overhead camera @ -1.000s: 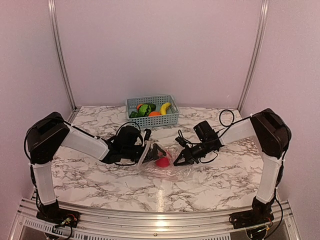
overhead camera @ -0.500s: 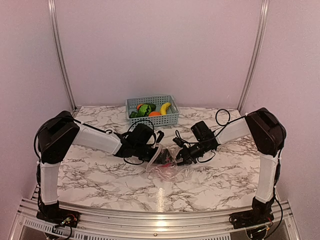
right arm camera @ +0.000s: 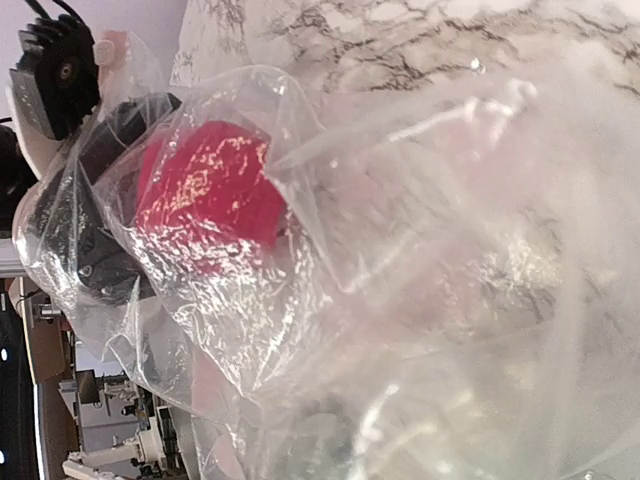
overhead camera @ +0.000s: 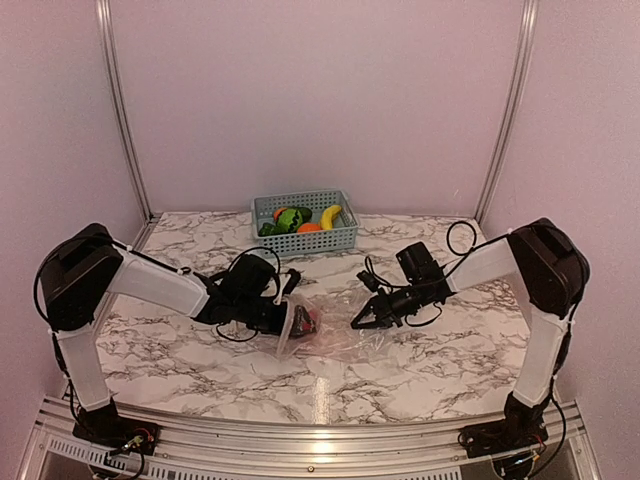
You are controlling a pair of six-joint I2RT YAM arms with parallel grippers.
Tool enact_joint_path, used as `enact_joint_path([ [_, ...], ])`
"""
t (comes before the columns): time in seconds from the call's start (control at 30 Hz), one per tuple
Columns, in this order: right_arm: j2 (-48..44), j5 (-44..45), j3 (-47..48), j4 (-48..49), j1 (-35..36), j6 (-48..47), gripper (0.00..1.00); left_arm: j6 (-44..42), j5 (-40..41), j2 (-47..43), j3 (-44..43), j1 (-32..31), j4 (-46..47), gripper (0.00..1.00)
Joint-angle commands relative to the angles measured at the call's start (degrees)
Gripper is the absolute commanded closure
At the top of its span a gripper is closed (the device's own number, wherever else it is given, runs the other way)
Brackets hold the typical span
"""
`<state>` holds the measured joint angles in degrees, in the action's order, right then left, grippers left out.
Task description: Open the zip-top bag and remove the fake food
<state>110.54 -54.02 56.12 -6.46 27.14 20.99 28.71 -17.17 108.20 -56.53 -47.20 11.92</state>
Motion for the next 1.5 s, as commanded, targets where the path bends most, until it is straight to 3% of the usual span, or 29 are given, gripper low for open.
enact_joint_path([
  [0.0, -3.6, 5.8, -2.8, 2.4, -3.3, 2.1, 1.00, 1.1, -2.5, -5.0, 6.5, 2.7, 2.4, 0.32],
  [0.27, -6.0, 8.6, -4.6, 3.2, -4.5, 2.7, 1.00, 2.6, -4.7, -11.9, 16.2, 5.1, 10.0, 0.31],
  [0.4, -5.5, 8.6, -4.7, 3.5, -4.6, 2.9, 1.00, 1.4, -4.0, -12.2, 16.4, 5.5, 8.7, 0.30],
  [0.67, -4.6, 7.4, -4.2, 3.0, -4.5, 2.3, 1.00, -6.3, 1.6, -6.9, 7.0, 3.1, -5.1, 0.32],
  [0.87, -3.7, 6.4, -4.0, 2.8, -4.4, 2.0, 1.00, -8.9, 7.1, -2.3, 0.1, 2.2, -14.8, 0.27],
  [1.07, -2.3, 5.5, -3.1, 2.8, -3.2, 1.8, 1.00, -7.9, 8.0, 2.3, -5.1, 1.7, -18.1, 0.25],
  [1.2, -2.0, 5.5, -2.6, 2.4, -2.7, 1.7, 1.00, -7.4, 7.0, 4.1, -7.1, 1.6, -19.5, 0.17],
  [1.47, -2.4, 5.9, -2.7, 1.2, -2.7, 0.6, 1.00, -3.8, 3.2, 1.9, -3.5, 3.6, -14.2, 0.11],
])
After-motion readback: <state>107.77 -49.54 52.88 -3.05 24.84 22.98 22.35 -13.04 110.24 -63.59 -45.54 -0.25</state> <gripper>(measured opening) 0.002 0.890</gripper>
